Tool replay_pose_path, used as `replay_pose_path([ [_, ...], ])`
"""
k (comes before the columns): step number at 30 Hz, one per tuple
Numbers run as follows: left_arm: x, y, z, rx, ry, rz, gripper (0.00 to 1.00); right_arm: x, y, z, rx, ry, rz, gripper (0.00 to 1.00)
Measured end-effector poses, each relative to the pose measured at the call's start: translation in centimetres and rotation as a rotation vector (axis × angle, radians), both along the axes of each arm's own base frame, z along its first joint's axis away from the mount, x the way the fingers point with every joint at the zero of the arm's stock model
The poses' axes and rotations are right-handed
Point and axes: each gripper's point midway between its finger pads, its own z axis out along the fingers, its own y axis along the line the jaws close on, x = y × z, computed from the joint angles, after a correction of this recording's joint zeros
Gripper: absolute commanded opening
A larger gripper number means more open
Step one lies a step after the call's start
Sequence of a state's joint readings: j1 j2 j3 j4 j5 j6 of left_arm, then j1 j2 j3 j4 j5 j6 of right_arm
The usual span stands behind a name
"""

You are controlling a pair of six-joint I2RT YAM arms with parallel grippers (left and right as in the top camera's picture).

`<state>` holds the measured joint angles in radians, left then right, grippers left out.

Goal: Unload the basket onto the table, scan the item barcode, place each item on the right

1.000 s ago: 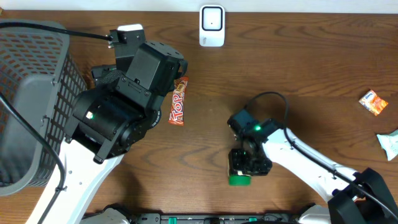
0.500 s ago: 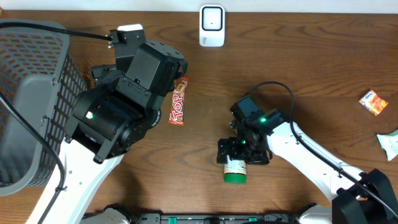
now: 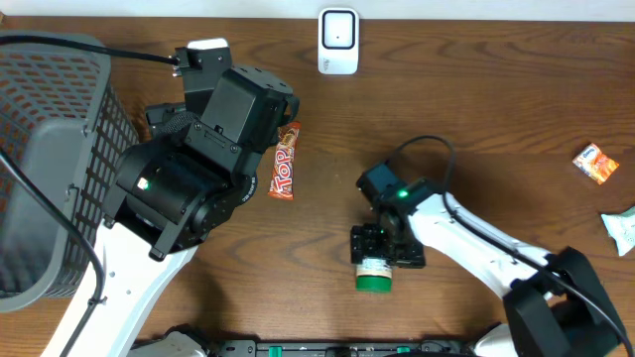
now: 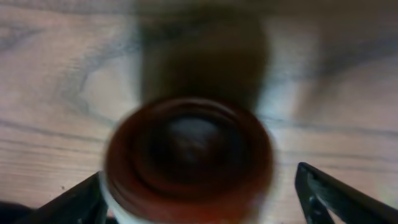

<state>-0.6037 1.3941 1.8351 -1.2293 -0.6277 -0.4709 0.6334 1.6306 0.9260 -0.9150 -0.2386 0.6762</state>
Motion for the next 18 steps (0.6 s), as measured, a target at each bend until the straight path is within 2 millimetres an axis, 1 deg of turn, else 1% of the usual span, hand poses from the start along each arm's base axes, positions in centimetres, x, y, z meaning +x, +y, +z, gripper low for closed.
replay_pose_path([
  [2,0.0,0.0,0.0,0.001,0.0,0.0,0.98,-0.2,0.3,-0.4,-0.005,0.006,0.008,0.75],
  [4,0.0,0.0,0.0,0.0,0.0,0.0,0.98,-0.4,0.4,-0.9,-0.017,0.02,0.011,0.71],
  [7,0.0,0.0,0.0,0.0,0.0,0.0,0.98,-0.5,0.5,-1.6,-0.025,0.03,0.013,0.68],
  [10,0.0,0.0,0.0,0.0,0.0,0.0,0.98,-0.1,0.7,-1.7,-0.018,0.014,0.016,0.67],
  [12,0.0,0.0,0.0,0.001,0.0,0.0,0.98,0.3,0.7,-1.6,-0.023,0.0,0.02,0.64],
  [16,0.0,0.0,0.0,0.0,0.0,0.0,0.98,1.9,0.7,-1.0,-0.026,-0.054,0.029,0.6],
  [18,0.0,0.0,0.0,0.0,0.0,0.0,0.98,3.8,1.2,-0.4,-0.015,-0.122,0.042,0.6],
])
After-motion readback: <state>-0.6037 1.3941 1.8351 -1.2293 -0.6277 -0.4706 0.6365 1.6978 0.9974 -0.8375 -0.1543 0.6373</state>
